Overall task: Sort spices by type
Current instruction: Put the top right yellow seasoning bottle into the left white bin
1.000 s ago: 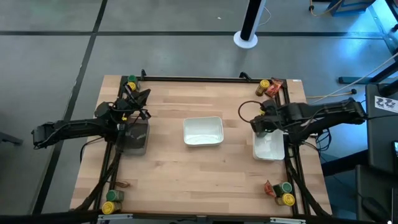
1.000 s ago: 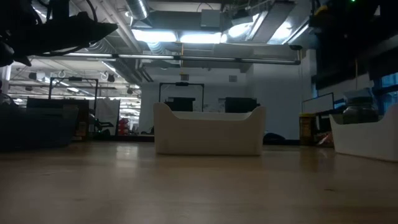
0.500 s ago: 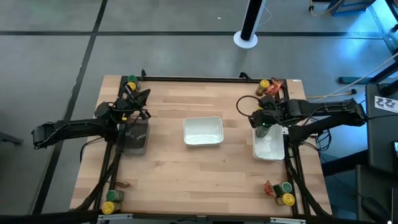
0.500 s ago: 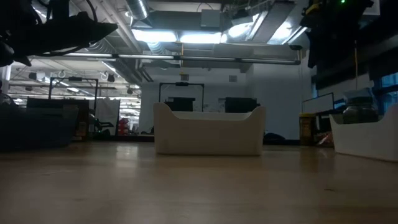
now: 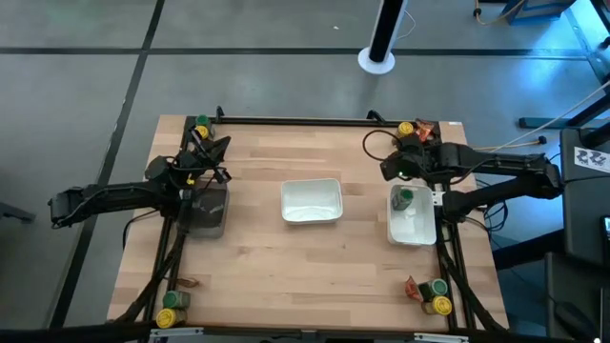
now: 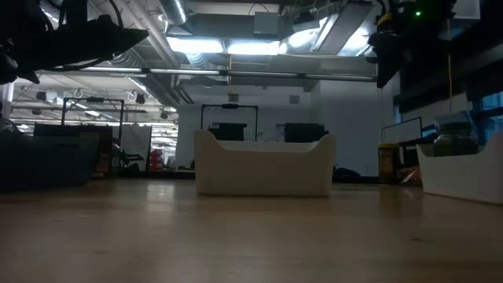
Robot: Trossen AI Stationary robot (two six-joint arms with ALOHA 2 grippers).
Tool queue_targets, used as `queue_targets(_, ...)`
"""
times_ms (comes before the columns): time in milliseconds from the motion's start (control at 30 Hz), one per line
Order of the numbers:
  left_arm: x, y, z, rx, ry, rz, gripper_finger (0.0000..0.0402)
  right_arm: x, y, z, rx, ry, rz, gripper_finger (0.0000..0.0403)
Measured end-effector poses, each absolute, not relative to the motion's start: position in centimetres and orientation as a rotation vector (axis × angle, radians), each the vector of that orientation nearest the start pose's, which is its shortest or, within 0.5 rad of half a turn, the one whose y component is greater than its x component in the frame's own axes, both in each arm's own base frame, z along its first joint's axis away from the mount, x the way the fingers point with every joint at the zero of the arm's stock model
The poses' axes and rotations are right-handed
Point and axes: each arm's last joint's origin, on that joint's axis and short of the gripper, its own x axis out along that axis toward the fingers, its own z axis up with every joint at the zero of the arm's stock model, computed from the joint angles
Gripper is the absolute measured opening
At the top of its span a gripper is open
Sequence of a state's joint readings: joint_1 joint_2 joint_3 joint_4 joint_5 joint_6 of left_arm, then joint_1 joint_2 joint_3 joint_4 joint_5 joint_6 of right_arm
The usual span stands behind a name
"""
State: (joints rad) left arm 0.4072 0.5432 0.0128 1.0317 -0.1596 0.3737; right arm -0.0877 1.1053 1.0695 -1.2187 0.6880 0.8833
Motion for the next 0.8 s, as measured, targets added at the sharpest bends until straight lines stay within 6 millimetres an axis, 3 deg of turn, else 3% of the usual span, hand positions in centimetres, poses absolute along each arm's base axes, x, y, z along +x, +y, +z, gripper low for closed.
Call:
queue_targets(267,10.9,5.2,21.4,0.419,-0.395,0.644,0.0001,18.4,-4.2,30.9,0.367,0.688,-1.167,0.0349)
queue_targets(800,10.9,5.2,21.4,0.439,-0.389,0.649,0.0001,17.6,-13.0,28.5,0.444,0.923,-1.35,0.0348)
